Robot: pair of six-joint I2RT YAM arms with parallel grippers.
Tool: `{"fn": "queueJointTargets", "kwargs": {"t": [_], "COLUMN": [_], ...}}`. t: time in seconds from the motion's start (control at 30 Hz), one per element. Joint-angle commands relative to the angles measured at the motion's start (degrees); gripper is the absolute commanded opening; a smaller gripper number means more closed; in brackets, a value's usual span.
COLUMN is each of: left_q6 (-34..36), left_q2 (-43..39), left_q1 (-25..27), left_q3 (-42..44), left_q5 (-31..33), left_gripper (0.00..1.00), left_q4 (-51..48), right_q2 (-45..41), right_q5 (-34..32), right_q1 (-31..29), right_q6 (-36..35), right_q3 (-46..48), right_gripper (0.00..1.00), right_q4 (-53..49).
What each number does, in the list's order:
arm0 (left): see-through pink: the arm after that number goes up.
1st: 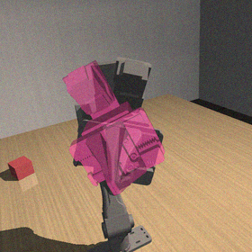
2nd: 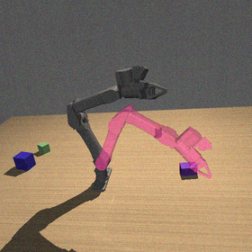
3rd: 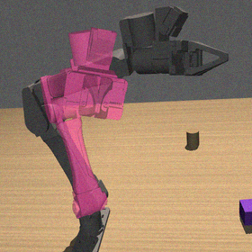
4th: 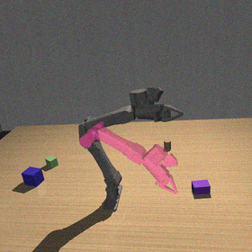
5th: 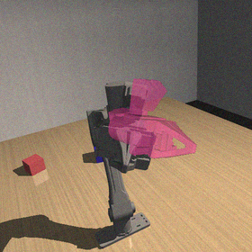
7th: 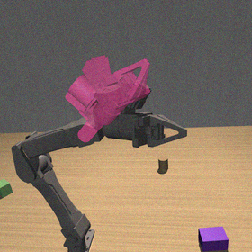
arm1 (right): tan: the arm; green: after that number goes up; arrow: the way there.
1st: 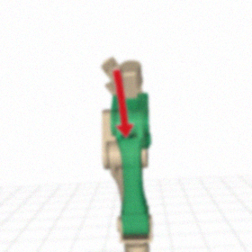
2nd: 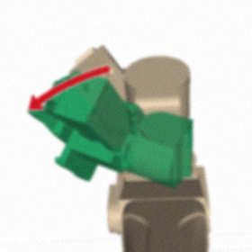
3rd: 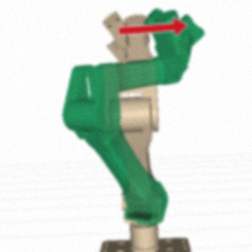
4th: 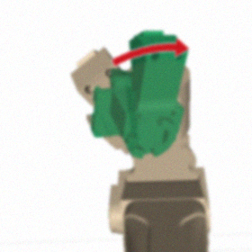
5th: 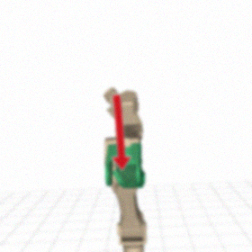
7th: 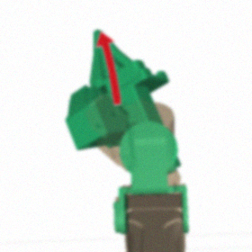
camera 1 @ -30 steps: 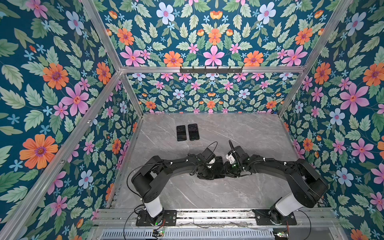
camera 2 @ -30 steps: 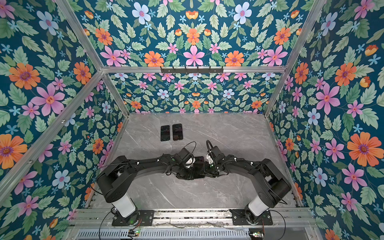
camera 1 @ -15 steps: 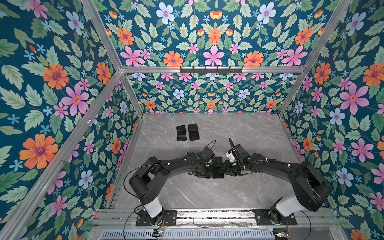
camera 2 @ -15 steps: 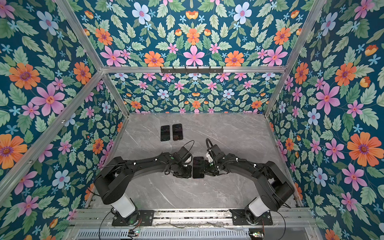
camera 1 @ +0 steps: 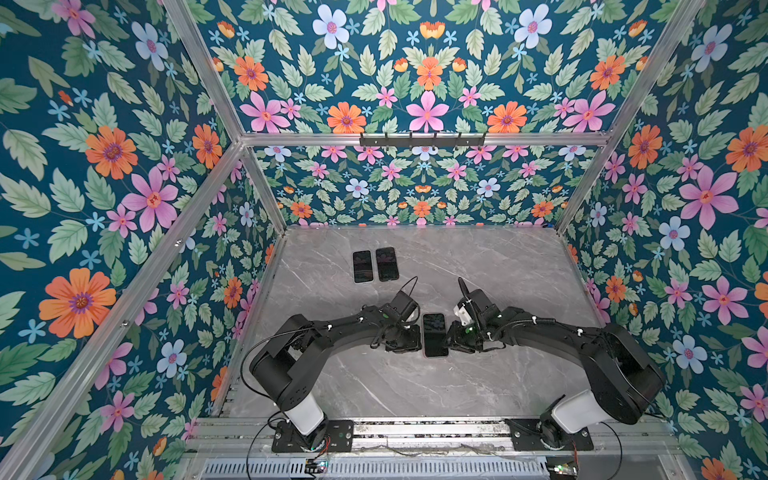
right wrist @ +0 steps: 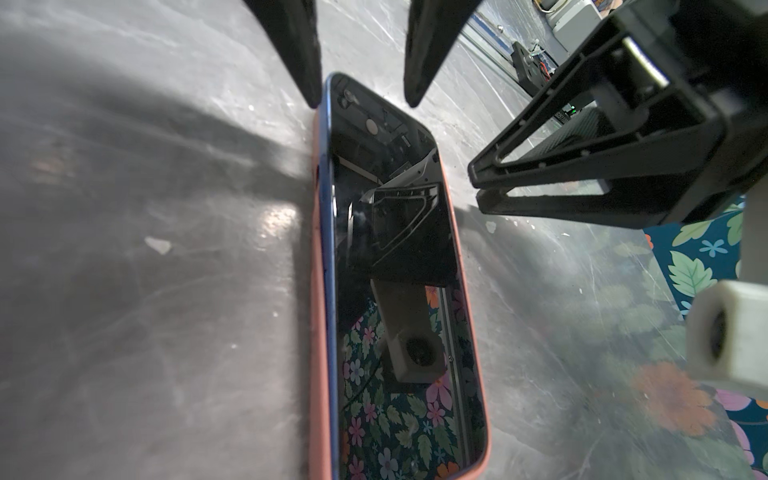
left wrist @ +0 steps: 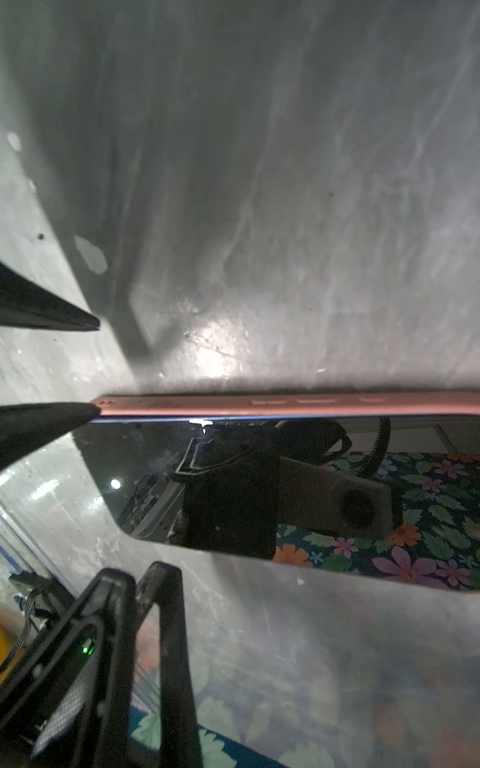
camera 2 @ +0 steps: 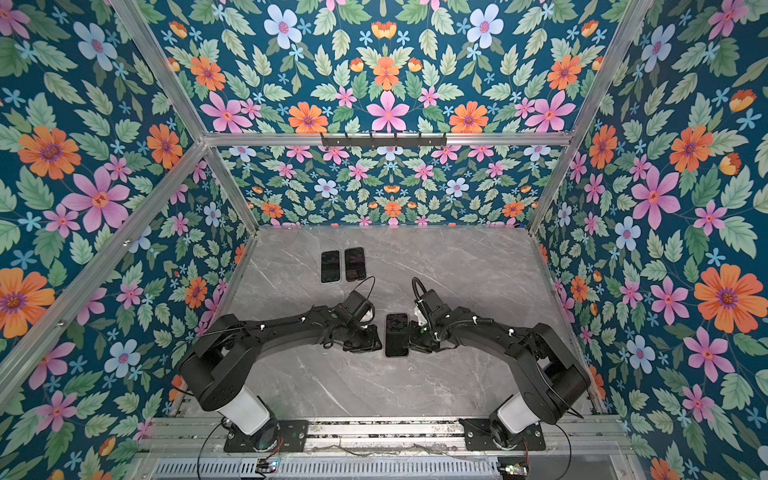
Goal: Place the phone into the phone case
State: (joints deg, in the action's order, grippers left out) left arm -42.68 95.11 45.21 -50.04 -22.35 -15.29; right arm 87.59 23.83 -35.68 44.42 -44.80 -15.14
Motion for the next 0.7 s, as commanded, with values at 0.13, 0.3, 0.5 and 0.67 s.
{"fn": "queueJointTargets", "kwargs": {"t": [0.13,0.3,0.5,0.67], "left_q6": [-3.2,-3.6,-4.0,-4.6], "left_q2": [0.2,1.3,2.2,2.7], "left_q1": [0.0,0.0,0.0,0.0], "left_q3": [2.0,2.5,3.0,3.5], "left_q5": [-6.2,-6.8,-7.5,-8.1], "left_gripper": [0.34,0.32,0.31,0.28], "left_q4": [9.0,10.0,11.3,12.7], "right_q2": [1.5,1.8,1.9,2.5], "right_q5": [0.5,0.5,0.8,1.3], "right_q1": [-0.4,-0.5,-0.8,-1.1], "right_q6": [0.5,0.7,0.9,1.1], "right_q3": [-0.2,-0.1,0.1,0.2], "right_gripper": [0.27,0.24,0.21,0.19], "right_q4": [0.6,0.7,1.1,1.9]}}
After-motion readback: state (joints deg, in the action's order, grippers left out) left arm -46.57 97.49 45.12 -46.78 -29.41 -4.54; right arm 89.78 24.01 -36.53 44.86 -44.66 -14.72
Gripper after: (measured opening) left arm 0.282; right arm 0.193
